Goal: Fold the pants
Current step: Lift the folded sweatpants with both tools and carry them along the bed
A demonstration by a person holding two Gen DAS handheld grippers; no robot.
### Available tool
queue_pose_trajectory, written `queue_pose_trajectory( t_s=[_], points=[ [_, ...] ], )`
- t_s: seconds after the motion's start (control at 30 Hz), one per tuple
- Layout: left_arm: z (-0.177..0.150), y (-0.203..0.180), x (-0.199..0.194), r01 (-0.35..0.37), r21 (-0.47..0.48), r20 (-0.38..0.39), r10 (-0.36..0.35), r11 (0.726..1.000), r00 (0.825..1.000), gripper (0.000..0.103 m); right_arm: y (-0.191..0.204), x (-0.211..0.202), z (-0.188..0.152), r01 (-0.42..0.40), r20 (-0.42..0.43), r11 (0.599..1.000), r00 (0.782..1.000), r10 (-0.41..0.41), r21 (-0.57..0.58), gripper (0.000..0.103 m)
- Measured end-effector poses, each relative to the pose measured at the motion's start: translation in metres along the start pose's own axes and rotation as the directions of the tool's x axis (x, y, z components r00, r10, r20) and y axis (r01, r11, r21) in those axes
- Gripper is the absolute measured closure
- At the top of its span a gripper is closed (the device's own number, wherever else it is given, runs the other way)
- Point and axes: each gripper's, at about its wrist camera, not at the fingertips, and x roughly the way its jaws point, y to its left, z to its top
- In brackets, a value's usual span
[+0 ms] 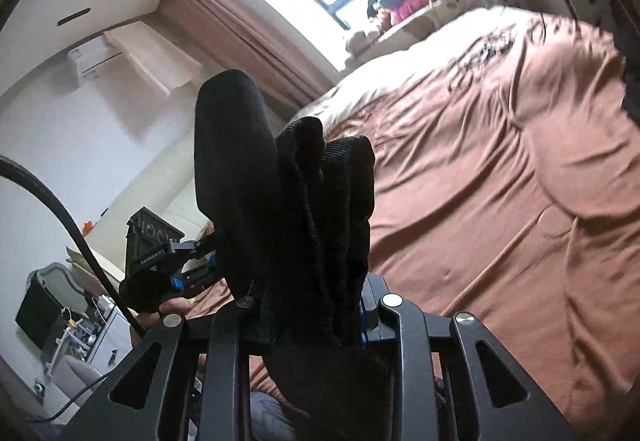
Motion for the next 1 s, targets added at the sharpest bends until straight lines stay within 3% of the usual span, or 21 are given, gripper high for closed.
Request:
queue_pose_trajectory(
  t_s=[0.63,1.0],
  points=[
    [-0.023,-0.148,0.017,0.11,0.183,-0.019,-0.108,0.977,0.994,0.069,0.023,-0.158,0.015,0.098,0.139,0.99,0.987,-0.083,-0.104,0.08],
    [-0.043,-0.222,0.057,0.162,0.278,-0.068,-0.149,0.947,0.987,0.069,0.003,-0.215,0.017,0.154,0.208,0.981,0.97,-0.127,-0.116,0.08]
  ],
)
